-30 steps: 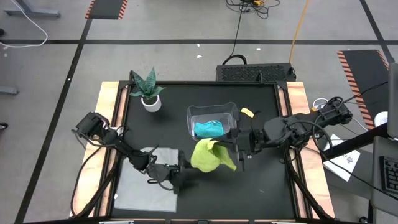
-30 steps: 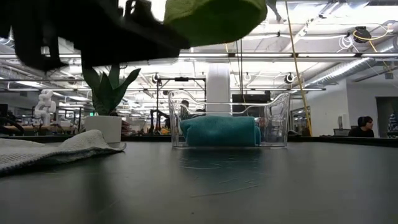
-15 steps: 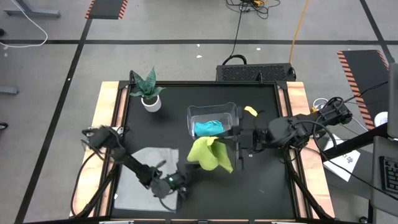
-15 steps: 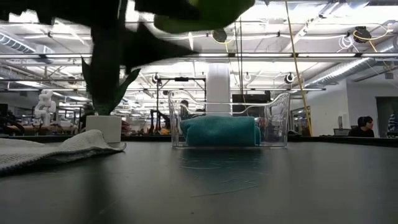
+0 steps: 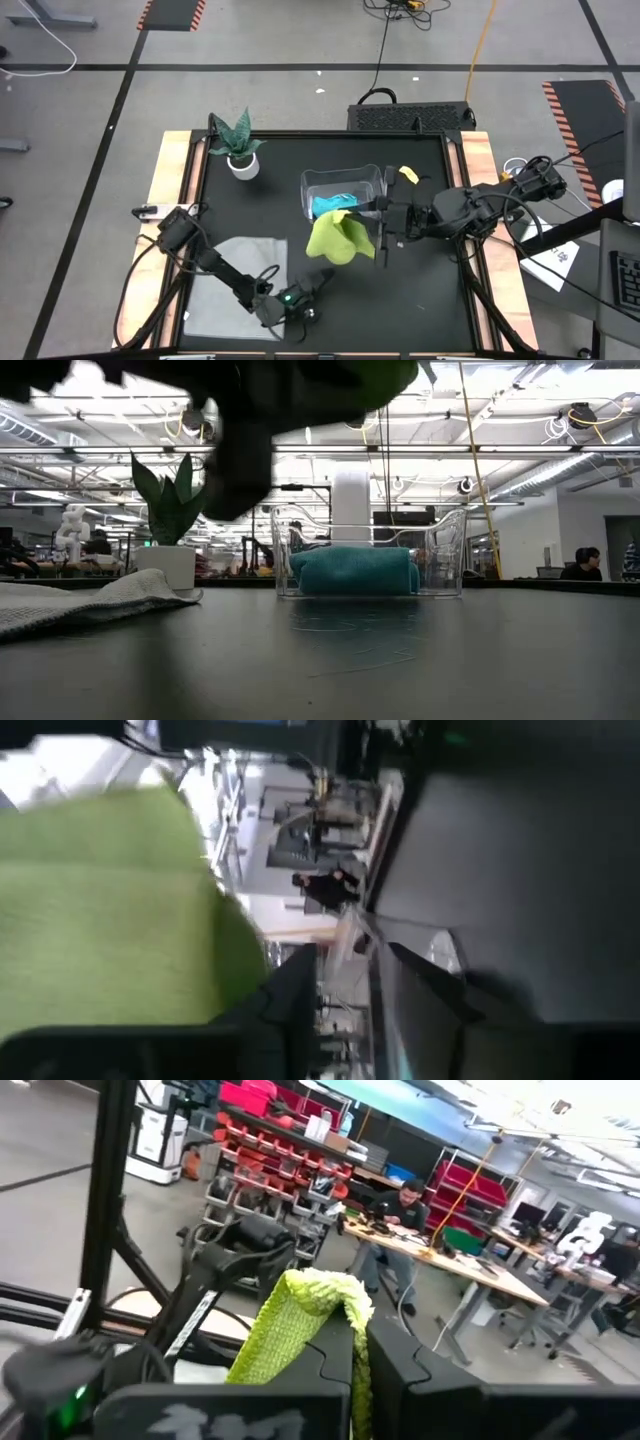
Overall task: Fold microfiber towels
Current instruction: Fold the green towel
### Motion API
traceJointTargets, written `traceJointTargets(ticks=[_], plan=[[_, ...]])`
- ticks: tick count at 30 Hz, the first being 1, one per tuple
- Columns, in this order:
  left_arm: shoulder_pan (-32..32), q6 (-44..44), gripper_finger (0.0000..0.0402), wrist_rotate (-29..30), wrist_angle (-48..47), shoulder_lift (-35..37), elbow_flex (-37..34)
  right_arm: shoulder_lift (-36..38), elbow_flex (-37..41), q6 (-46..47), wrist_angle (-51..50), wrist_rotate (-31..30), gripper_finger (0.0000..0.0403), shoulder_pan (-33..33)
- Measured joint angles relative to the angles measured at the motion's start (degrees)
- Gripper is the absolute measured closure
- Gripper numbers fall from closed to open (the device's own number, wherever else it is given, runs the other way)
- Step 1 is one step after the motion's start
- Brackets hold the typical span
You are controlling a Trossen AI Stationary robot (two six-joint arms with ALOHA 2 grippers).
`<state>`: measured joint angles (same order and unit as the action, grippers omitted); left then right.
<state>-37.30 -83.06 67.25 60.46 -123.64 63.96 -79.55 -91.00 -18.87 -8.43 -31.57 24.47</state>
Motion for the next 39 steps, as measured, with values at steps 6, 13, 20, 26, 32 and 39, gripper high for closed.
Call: traceJointTargets(ticks=[6, 13, 20, 26, 32, 39], plan=[[-0.14, 0.69, 0.0318, 0.60, -7.18, 6.96, -0.13, 0.00, 0.00, 0.37, 0.01, 0.04, 0.0403, 0.63], [1.21, 6.86, 0.0263, 2.84, -14.19, 11.45, -0.15, 0.00, 0.00, 1.22, 0.48, 0.11, 0.0403, 2.31], [1.45, 8.10, 0.0159, 3.75, -13.96, 11.33, -0.21, 0.00, 0.00, 1.25, 3.44, 0.13, 0.0396, 4.32], [3.03, 9.46, 0.0124, 4.38, -8.45, 11.30, -0.54, 0.02, 0.00, 1.26, 3.83, 0.13, 0.0393, 5.75], [3.38, 5.06, 0.0168, 3.22, 0.29, 12.13, -0.52, -0.29, 0.02, 1.46, 3.04, 0.13, 0.0393, 6.10], [6.20, 4.17, 0.0240, 3.07, 0.48, 14.30, -0.52, -1.90, 0.03, 1.41, 2.57, 0.75, 0.0392, 6.50]])
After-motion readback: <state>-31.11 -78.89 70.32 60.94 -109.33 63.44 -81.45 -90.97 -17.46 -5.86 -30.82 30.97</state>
